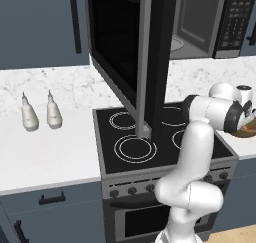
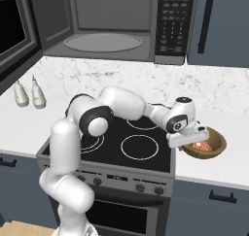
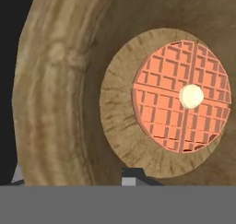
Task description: Open the microwave, place the bowl with waffle inside the microwave, then close the microwave door and turn it on.
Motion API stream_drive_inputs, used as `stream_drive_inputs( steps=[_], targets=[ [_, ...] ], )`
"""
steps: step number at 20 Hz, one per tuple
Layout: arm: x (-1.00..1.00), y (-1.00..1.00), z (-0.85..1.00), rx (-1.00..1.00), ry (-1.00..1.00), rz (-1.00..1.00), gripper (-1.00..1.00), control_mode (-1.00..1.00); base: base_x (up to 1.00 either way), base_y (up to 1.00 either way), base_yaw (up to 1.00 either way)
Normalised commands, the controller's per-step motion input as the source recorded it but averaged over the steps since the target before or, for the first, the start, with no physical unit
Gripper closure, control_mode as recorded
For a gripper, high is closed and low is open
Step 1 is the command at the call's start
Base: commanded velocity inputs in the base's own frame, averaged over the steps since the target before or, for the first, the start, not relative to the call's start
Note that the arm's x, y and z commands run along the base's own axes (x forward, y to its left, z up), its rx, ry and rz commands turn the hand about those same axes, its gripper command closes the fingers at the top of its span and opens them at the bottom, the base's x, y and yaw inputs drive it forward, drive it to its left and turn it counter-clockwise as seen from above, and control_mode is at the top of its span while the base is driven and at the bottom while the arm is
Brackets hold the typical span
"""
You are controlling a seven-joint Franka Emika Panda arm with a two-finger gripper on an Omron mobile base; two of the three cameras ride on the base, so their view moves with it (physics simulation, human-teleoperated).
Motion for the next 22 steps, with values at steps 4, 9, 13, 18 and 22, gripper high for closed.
stream_drive_inputs(
  steps=[4,9,13,18,22],
  targets=[
    [-1.0,0.95,1.0,-0.24,-0.15,0.18,1.0,-1.0,0.0,0.0,0.0],
    [-0.91,1.0,1.0,-0.36,-0.16,0.22,1.0,-1.0,0.0,0.0,0.0],
    [-0.81,1.0,1.0,-0.22,-0.2,0.26,1.0,-1.0,0.0,0.0,0.0],
    [-0.64,1.0,1.0,-0.03,-0.06,0.34,1.0,-1.0,0.0,0.0,0.0],
    [-0.41,0.99,1.0,0.0,0.0,0.34,1.0,-1.0,0.0,0.0,0.0]
  ],
)
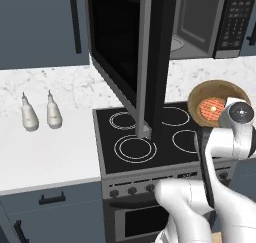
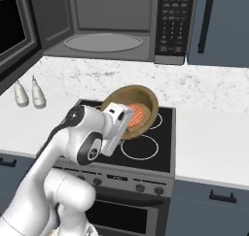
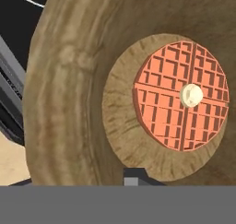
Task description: Open the microwave, place the bowl with waffle inside the microwave, then close the microwave door and turn it on.
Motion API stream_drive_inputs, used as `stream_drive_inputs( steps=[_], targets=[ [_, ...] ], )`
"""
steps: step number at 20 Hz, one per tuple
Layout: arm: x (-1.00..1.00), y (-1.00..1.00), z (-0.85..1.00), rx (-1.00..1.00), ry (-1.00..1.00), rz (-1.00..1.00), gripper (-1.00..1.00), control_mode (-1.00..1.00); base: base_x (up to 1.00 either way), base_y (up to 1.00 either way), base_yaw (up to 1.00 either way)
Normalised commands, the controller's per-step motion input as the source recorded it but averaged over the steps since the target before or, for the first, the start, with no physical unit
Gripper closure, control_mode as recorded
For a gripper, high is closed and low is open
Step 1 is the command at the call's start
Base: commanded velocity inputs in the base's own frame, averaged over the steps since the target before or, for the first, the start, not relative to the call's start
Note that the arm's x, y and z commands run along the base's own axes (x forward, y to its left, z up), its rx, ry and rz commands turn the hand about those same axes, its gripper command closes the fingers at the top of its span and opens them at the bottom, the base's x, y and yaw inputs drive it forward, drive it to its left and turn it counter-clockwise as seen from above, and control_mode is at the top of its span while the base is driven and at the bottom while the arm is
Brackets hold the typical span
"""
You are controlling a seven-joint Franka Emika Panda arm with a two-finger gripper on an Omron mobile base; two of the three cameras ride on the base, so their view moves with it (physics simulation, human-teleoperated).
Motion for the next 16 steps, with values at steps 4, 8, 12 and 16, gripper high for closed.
stream_drive_inputs(
  steps=[4,8,12,16],
  targets=[
    [-0.36,0.83,1.0,0.0,0.0,0.25,1.0,-1.0,0.0,0.0,0.0],
    [-0.12,0.53,1.0,0.0,0.0,0.18,1.0,-1.0,0.0,0.0,0.0],
    [0.11,0.16,1.0,0.0,0.02,0.14,1.0,-1.0,0.0,0.0,0.0],
    [0.63,0.07,1.0,0.0,0.05,0.06,1.0,-1.0,0.0,0.0,0.0]
  ],
)
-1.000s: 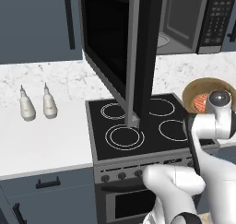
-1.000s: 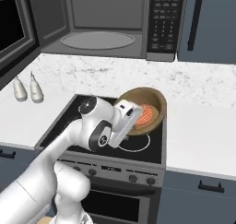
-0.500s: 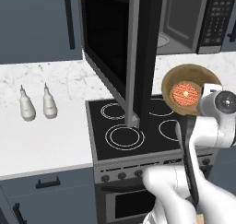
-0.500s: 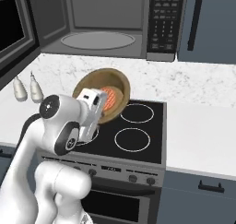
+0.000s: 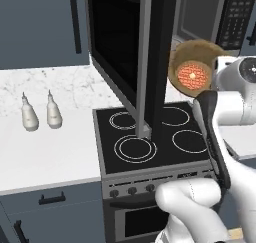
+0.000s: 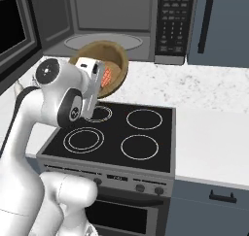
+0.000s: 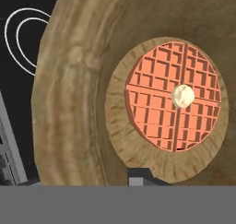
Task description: Open the microwave, place the bowl with waffle inside the microwave, then close the microwave door and turn it on.
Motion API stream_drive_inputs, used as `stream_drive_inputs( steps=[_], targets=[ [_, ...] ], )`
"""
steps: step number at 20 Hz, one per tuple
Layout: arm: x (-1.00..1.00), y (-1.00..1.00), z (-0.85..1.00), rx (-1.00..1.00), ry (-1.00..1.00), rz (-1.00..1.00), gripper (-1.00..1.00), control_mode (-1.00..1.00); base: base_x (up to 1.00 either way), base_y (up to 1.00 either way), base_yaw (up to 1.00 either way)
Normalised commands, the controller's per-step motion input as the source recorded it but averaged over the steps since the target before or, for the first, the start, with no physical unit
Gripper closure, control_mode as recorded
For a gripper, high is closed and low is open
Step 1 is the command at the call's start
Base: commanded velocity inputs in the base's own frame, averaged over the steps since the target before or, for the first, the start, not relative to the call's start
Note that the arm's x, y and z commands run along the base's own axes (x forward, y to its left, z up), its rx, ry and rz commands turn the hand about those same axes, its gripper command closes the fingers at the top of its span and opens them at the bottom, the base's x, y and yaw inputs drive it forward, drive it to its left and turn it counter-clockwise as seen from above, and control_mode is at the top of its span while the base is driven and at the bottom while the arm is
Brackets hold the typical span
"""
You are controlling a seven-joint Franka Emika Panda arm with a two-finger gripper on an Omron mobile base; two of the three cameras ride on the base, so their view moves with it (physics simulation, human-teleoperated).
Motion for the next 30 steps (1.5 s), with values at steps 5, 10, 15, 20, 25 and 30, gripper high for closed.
stream_drive_inputs(
  steps=[5,10,15,20,25,30],
  targets=[
    [0.91,0.23,1.0,0.01,0.11,0.01,1.0,-1.0,0.0,0.0,0.0],
    [0.99,0.37,0.74,0.14,0.21,0.01,1.0,-1.0,0.0,0.0,0.0],
    [0.89,0.17,0.39,0.21,0.2,0.03,1.0,-1.0,0.0,0.0,0.0],
    [0.89,0.42,-0.1,0.02,0.02,0.0,1.0,-1.0,0.0,0.0,0.0],
    [0.69,0.4,-0.54,0.0,0.0,0.0,-1.0,-1.0,0.0,0.0,0.0],
    [0.55,0.26,-0.52,0.0,-0.06,0.0,-1.0,-1.0,0.0,0.0,0.0]
  ],
)
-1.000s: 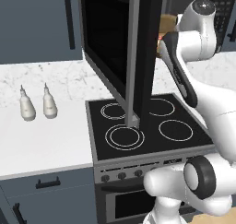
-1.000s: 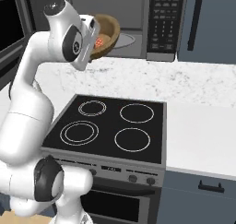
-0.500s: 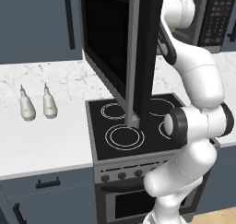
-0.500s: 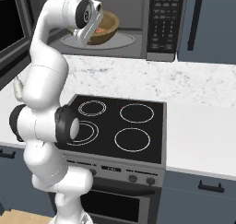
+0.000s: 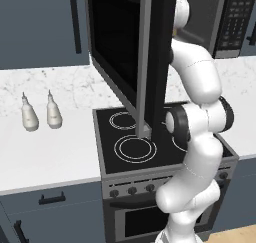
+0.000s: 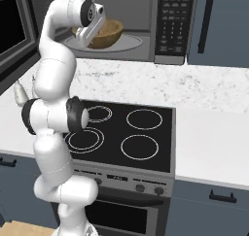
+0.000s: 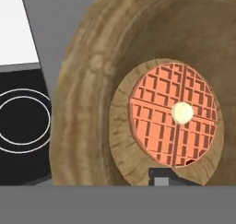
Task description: Open the microwave, place the bowl with waffle inside the microwave, then close the microwave door and turn it on.
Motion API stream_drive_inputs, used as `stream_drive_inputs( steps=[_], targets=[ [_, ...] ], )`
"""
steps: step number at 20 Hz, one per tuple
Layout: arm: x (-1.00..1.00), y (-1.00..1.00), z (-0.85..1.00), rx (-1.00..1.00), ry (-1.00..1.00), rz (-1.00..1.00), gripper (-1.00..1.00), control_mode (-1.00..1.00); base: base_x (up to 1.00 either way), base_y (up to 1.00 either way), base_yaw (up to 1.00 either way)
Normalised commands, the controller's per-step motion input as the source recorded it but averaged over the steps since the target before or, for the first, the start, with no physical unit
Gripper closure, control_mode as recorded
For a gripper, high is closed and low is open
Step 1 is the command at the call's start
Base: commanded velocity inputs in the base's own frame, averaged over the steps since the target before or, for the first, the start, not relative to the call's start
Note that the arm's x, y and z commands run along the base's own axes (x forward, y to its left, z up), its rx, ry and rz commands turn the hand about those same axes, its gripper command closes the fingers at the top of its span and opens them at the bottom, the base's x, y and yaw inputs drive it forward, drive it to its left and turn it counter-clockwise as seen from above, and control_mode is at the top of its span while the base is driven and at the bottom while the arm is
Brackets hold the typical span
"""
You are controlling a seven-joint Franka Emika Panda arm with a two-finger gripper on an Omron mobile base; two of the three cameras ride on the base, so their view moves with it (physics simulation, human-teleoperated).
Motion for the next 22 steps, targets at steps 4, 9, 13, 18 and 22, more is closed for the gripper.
stream_drive_inputs(
  steps=[4,9,13,18,22],
  targets=[
    [-0.59,0.0,0.29,0.0,-0.41,0.01,-1.0,-1.0,0.0,0.0,0.0],
    [-1.0,0.0,-0.06,0.0,-0.4,0.09,-1.0,-1.0,0.0,0.0,0.0],
    [-1.0,-0.01,-0.54,-0.05,-0.27,0.23,-1.0,-1.0,0.0,0.0,0.0],
    [-1.0,0.0,-0.49,-0.15,-0.26,0.33,-1.0,-1.0,0.0,0.0,0.0],
    [-1.0,0.0,-0.37,-0.15,-0.25,0.37,-1.0,-1.0,0.0,0.0,0.0]
  ],
)
